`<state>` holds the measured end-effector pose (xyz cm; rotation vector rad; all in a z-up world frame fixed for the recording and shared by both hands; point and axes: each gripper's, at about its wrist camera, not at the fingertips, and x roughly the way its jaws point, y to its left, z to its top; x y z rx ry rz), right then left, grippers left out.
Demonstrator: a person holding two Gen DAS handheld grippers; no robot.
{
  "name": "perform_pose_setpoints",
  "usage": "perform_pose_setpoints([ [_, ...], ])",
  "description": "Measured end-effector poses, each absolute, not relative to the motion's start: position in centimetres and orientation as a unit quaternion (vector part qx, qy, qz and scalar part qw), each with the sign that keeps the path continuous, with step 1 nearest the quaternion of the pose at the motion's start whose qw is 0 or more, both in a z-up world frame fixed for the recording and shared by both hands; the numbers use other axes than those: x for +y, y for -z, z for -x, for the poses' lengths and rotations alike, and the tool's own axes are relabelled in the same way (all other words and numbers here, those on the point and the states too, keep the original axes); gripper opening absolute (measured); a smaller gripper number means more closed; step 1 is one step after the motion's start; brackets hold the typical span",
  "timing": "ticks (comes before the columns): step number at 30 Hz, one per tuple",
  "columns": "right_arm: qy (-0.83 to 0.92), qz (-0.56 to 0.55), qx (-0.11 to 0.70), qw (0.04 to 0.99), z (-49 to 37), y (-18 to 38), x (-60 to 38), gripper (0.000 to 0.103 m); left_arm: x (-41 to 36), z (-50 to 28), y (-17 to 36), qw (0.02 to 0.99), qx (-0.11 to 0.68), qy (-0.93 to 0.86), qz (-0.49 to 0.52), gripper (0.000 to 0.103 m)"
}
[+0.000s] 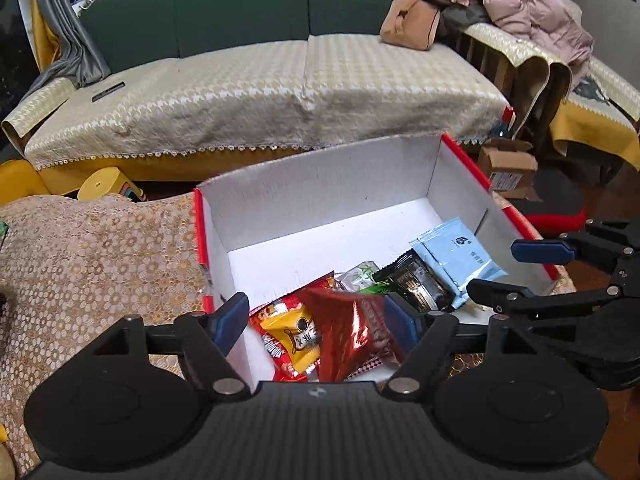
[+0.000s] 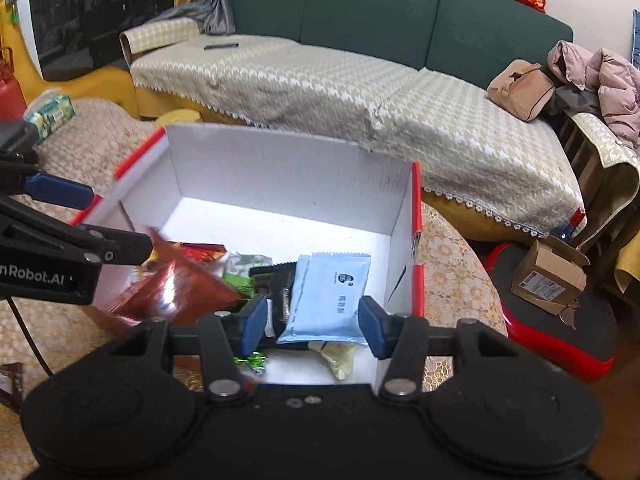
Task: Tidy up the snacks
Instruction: 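Carry the Oreo bag and pale blue packet into the red box and release, then move both tools back to the remaining snacks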
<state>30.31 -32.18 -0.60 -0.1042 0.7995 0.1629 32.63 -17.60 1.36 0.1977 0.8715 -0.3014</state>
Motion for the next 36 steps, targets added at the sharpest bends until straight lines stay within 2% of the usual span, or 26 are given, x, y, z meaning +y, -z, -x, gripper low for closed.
perform_pose_setpoints([
  [15, -0.130, 0.037, 0.346, 0.929, -23.4, -4.3, -29.7, 0.055, -13.4, -25.5, -6.1, 0.910, 0.381, 0.143, -0.071, 0.077],
  [20, -0.149, 0.034, 0.336, 0.929, -21.2, -5.2, -28.4, 0.056, -11.6, -22.7, -7.1, 0.918, 0.366, 0.138, -0.065, 0.082],
  [26, -0.174, 0.022, 0.332, 0.927, -18.6, -5.4, -26.7, 0.056, -8.9, -19.2, -7.4, 0.923, 0.357, 0.133, -0.059, 0.082],
  [36, -0.220, 0.023, 0.352, 0.909, -15.0, -3.2, -22.5, 0.061, -2.8, -14.0, -5.7, 0.926, 0.361, 0.107, -0.028, 0.088],
])
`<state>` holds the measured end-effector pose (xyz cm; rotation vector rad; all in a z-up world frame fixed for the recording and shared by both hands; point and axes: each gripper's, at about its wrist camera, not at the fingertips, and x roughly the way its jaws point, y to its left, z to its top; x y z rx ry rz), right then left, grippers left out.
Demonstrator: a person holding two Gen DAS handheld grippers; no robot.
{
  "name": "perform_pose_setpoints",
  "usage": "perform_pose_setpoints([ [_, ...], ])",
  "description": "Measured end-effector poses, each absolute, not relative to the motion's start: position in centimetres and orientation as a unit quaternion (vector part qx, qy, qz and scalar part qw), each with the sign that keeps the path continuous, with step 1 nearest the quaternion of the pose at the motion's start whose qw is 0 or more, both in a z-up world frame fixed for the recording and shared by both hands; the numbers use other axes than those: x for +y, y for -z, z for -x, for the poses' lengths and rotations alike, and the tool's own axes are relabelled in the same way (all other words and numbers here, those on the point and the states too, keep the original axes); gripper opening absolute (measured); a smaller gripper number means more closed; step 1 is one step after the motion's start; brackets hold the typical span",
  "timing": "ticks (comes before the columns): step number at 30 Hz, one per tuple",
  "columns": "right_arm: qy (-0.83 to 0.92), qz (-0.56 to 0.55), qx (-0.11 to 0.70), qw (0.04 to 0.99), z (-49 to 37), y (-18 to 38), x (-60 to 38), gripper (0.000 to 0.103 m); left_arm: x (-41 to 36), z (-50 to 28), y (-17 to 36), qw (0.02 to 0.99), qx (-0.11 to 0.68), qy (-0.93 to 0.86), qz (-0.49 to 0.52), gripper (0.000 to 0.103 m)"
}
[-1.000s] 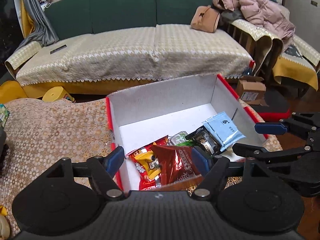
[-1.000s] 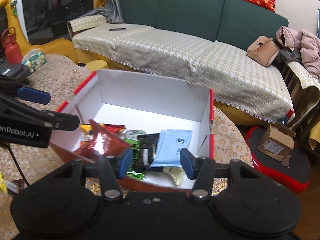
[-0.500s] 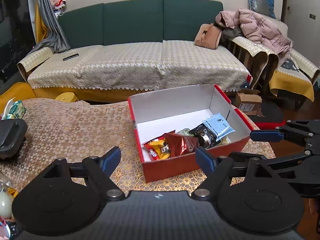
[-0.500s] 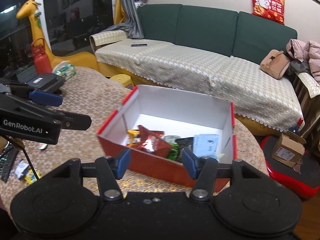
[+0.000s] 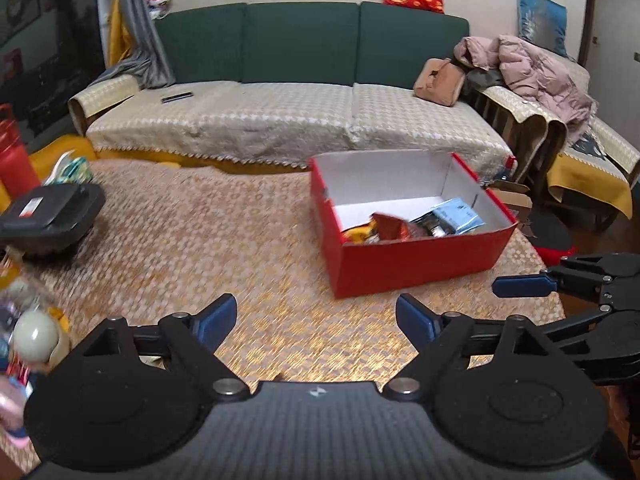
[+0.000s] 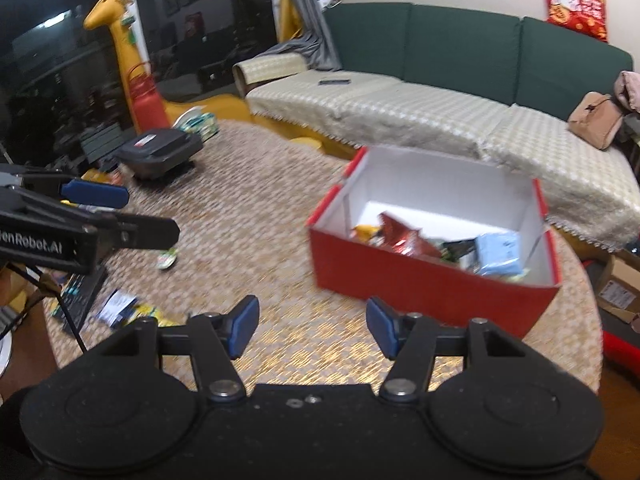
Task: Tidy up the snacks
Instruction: 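Move both tools back to the remaining snacks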
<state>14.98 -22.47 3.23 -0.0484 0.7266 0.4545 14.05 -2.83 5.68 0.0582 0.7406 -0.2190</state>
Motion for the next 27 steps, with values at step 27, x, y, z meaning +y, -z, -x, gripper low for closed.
perform_pose_setpoints([
  [27, -0.317, 0.102, 0.402, 0.853, -15.6, 4.6, -13.7, 0.103, 11.9, -13.1, 5.0, 0.888, 0.453, -0.043, 0.065, 0.090],
])
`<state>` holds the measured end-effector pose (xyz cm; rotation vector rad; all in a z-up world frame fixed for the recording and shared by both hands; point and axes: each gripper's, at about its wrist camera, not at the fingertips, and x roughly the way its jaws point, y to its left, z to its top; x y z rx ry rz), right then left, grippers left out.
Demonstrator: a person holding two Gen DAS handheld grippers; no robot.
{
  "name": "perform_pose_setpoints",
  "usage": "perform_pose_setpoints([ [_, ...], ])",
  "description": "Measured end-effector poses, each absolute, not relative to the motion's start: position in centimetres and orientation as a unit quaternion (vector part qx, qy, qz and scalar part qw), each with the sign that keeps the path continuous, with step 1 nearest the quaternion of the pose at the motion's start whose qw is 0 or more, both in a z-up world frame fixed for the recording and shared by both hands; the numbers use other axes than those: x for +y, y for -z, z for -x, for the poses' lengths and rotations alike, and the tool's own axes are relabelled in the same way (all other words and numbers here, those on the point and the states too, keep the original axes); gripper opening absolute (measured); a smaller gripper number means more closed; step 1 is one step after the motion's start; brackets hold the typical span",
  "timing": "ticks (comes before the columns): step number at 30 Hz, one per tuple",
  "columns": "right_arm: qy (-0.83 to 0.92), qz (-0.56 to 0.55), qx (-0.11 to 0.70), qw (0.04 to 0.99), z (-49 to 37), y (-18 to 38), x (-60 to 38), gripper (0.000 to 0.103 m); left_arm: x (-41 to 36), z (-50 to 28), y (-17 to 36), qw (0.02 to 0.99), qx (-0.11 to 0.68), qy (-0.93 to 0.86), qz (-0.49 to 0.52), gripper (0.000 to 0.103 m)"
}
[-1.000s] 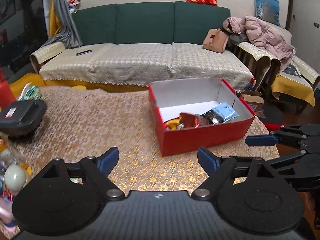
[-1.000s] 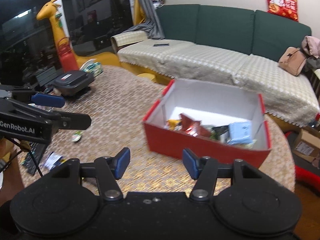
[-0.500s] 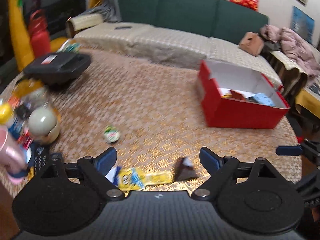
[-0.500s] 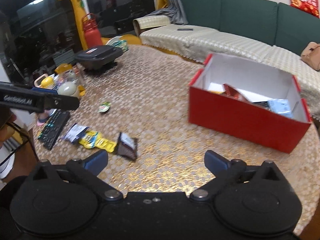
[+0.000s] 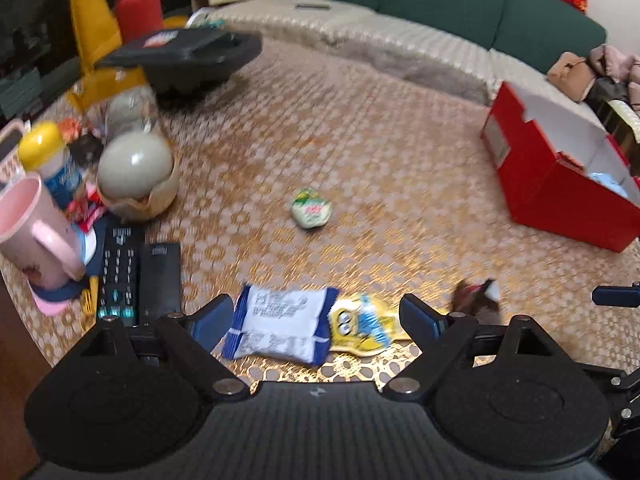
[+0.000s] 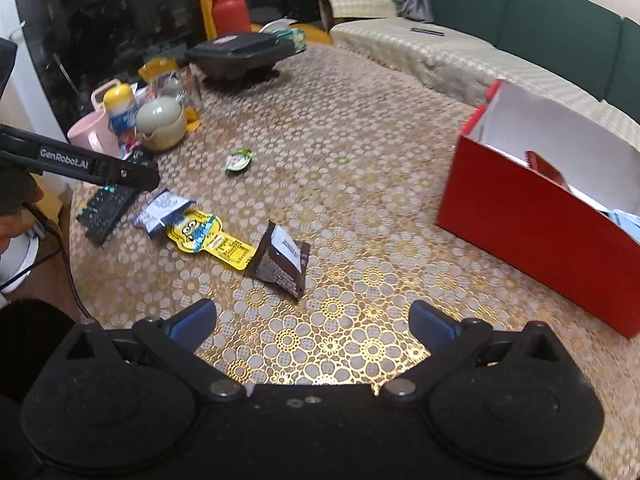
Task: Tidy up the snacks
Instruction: 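Move both tools back to the remaining snacks, then grasp the white-blue biscuit pack with the left tool while the right tool grasps the brown chocolate pack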
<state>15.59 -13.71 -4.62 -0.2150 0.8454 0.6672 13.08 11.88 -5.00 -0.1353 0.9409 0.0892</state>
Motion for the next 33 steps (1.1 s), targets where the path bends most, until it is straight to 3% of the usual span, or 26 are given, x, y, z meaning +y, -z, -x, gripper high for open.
perform_pose_setpoints([
  [13, -0.361, 0.173, 0.419, 0.815, -19.1, 7.9, -8.2, 0.094, 16.7, -15.6, 9.2, 0.840, 0.503, -0.101, 0.177, 0.090],
  [30, -0.386, 0.176, 0.428, 0.798, -21.0, 9.6, -6.4, 0.075, 15.2, -17.5, 11.0, 0.847, 0.525, -0.018, 0.080, 0.091],
  [33, -0.384, 0.174, 0.425, 0.801, -21.0, 9.6, -6.4, 0.068, 15.0, -17.1, 10.9, 0.852, 0.516, -0.019, 0.078, 0.082],
])
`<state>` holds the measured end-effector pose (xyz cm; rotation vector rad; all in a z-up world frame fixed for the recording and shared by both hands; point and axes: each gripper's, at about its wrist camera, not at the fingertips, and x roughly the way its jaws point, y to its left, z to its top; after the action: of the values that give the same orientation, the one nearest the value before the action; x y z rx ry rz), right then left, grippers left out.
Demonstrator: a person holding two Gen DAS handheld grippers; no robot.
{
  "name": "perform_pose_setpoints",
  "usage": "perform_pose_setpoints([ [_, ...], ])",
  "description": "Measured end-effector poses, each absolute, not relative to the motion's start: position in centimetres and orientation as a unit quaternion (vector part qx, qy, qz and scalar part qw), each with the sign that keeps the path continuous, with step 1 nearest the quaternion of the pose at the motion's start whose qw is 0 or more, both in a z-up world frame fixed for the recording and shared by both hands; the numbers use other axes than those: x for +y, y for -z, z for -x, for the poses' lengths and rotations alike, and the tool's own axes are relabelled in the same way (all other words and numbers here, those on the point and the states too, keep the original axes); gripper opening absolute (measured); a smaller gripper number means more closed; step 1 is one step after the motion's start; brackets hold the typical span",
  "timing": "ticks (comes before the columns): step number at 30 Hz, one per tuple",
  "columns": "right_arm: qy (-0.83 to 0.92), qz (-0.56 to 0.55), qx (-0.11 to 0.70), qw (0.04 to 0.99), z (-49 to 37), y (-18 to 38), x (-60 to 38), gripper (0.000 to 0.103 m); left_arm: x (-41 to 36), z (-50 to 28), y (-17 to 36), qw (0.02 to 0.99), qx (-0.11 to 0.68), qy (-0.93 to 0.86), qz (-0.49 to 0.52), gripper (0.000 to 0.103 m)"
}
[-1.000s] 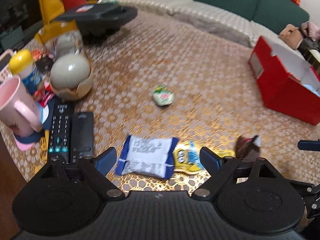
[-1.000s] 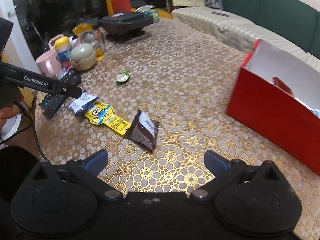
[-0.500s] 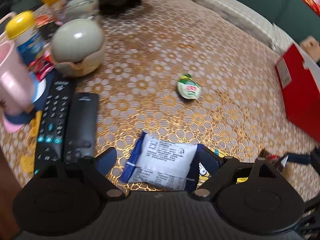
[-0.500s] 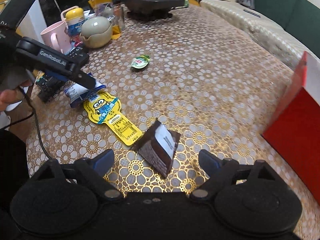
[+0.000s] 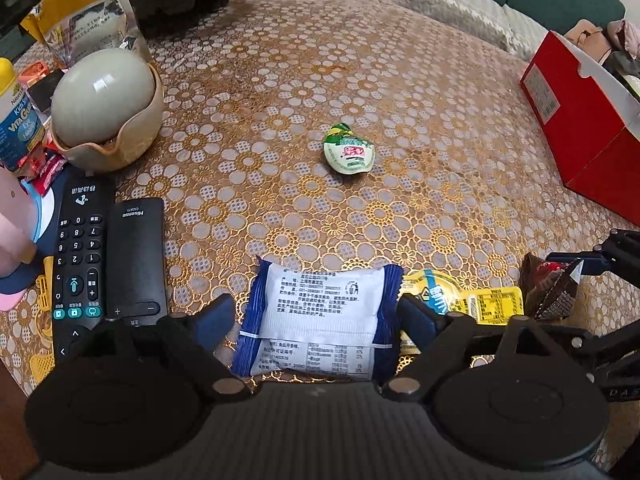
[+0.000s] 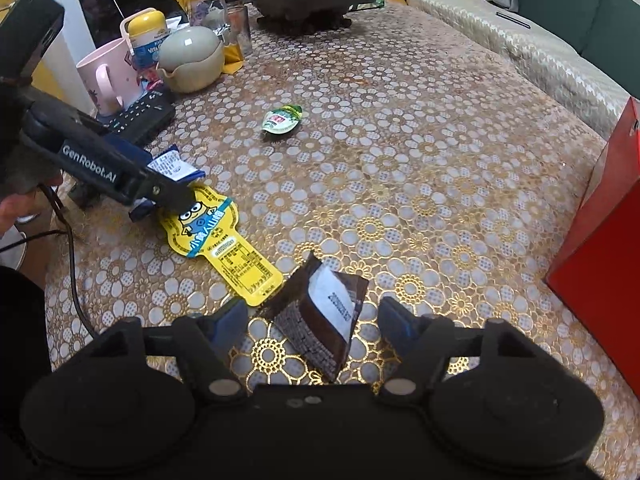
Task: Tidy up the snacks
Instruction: 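Grasp the white-blue biscuit pack with the left tool while the right tool grasps the brown chocolate pack, then carry the biscuit pack and chocolate pack over the red box and lower them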
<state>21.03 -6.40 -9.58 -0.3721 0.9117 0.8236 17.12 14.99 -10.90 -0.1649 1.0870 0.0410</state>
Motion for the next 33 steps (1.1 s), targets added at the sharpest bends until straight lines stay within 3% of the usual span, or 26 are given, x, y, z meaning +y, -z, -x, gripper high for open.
perform_pose_setpoints([
  [2, -0.387, 0.168, 0.425, 0.801, -20.9, 9.5, -6.4, 0.059, 14.9, -16.9, 10.8, 0.855, 0.511, -0.017, 0.080, 0.078],
  [4, -0.385, 0.165, 0.424, 0.803, -20.7, 9.5, -6.4, 0.057, 14.9, -16.8, 10.7, 0.858, 0.506, -0.021, 0.082, 0.071],
  [8, -0.376, 0.155, 0.423, 0.810, -20.5, 9.4, -6.9, 0.050, 14.7, -16.5, 10.6, 0.863, 0.498, -0.025, 0.079, 0.066],
  [9, -0.372, 0.150, 0.425, 0.812, -20.4, 9.4, -7.1, 0.048, 14.6, -16.4, 10.5, 0.865, 0.495, -0.022, 0.079, 0.059],
  [14, -0.357, 0.122, 0.434, 0.818, -19.8, 9.3, -8.2, 0.041, 14.6, -16.0, 10.4, 0.865, 0.492, -0.032, 0.087, 0.058],
  [24, -0.331, 0.081, 0.426, 0.838, -17.3, 7.5, -11.0, 0.040, 13.5, -14.2, 9.1, 0.866, 0.489, -0.030, 0.099, 0.058],
  [33, -0.307, 0.055, 0.398, 0.863, -15.3, 3.9, -14.3, 0.040, 9.8, -12.8, 4.6, 0.885, 0.459, 0.006, 0.080, 0.058],
])
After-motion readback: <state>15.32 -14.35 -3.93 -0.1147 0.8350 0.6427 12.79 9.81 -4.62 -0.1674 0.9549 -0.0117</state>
